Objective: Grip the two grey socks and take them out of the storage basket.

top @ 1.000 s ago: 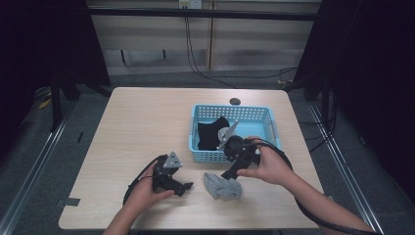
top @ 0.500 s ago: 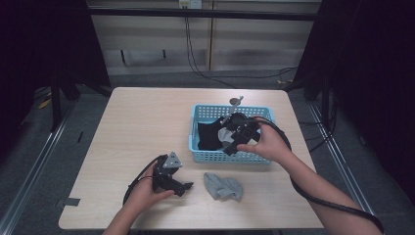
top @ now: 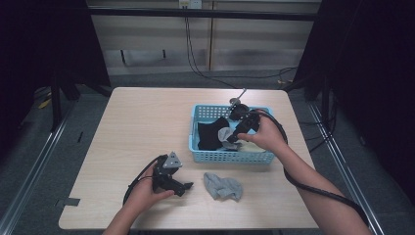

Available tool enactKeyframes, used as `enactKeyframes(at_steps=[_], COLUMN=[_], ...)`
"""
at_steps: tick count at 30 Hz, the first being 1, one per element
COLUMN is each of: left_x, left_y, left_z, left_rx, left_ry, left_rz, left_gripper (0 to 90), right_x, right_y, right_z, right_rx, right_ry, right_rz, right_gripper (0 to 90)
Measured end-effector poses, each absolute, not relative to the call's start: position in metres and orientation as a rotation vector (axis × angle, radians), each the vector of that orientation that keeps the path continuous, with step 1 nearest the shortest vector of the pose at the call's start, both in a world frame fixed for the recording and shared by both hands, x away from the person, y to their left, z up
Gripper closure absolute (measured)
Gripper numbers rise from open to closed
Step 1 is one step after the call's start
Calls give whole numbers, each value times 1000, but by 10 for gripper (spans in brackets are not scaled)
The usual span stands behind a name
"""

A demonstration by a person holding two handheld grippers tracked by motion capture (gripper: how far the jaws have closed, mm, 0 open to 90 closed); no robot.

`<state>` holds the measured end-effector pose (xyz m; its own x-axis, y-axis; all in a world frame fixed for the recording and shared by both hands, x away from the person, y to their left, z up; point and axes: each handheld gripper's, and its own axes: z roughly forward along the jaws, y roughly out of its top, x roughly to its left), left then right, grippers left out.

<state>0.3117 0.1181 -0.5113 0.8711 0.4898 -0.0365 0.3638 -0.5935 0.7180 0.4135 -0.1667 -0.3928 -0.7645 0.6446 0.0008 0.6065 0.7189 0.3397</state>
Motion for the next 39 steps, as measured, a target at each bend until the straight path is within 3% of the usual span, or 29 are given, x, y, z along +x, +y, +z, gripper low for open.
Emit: enactKeyframes(at_steps=[23, 27, 28, 30, 31, 32, 39], left_x=[312, 312, 312, 312, 312, 312, 311], left_y=[119, 119, 119, 119, 119, 119, 118], left_z=[-511, -511, -511, -511, -511, -511, -511], left_rx=[2280, 2281, 2281, 2282, 2282, 2282, 2271], left_ry=[607, 607, 607, 606, 606, 607, 616], left_rz=[209, 209, 209, 209, 209, 211, 207], left_gripper=[28, 28, 27, 27, 27, 27, 27], right_x=[436, 436, 434, 434, 434, 434, 432], right_y=[-166, -163, -162, -163, -163, -163, -170], right_z=[-447, -454, -456, -455, -455, -452, -439], right_rx=[1130, 1129, 1112, 1094, 1094, 1082, 1106], right_ry=[2818, 2856, 2857, 2860, 2860, 2857, 2861], right_rz=[431, 410, 393, 384, 384, 383, 403], right_gripper=[379, 481, 571, 652, 652, 725, 770])
